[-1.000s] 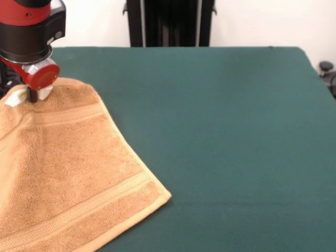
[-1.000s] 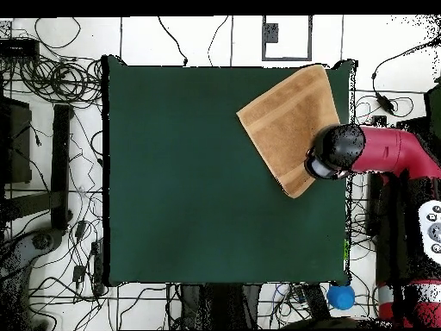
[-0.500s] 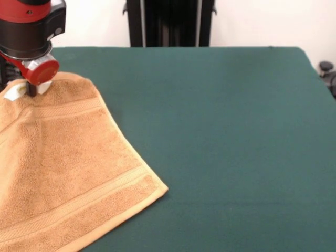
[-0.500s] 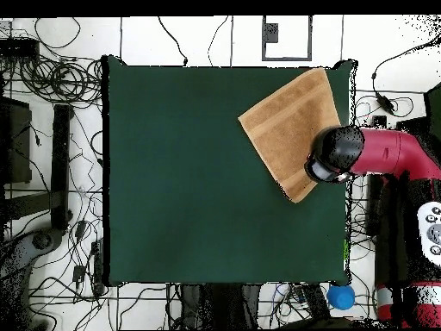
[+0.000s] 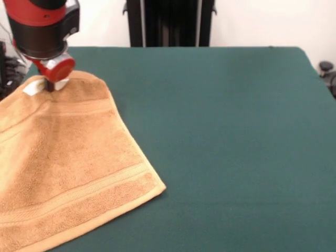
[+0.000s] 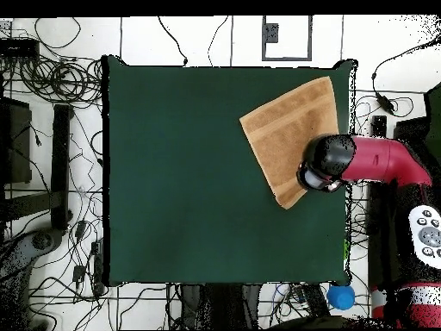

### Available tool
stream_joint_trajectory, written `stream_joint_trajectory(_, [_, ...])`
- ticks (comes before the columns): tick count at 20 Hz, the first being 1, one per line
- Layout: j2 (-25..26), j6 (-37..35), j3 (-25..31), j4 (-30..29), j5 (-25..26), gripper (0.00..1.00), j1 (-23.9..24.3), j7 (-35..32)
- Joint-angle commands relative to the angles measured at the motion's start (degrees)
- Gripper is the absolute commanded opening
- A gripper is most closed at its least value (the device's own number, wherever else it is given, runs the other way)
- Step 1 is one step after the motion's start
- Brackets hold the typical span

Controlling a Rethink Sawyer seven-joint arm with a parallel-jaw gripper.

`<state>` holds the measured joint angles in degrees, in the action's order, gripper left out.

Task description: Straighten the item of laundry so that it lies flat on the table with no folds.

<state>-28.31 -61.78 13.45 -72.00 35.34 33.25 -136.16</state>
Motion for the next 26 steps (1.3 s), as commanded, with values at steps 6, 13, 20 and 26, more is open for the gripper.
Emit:
stream_joint_trajectory(6, [3.3,0.9,-2.2,-8.5,-5.2,0.0,-6.1,-7.0])
stream_joint_trajectory(13, [2.9,0.3,-3.5,-8.6,-7.0,0.0,-6.6,-6.2])
stream_joint_trajectory(20, [3.2,2.7,-3.3,-10.7,-11.1,0.0,-5.8,-7.2])
stream_joint_trajectory(26, [3.6,13.2,-1.4,-14.0,-13.6,0.0,-2.1,-5.5])
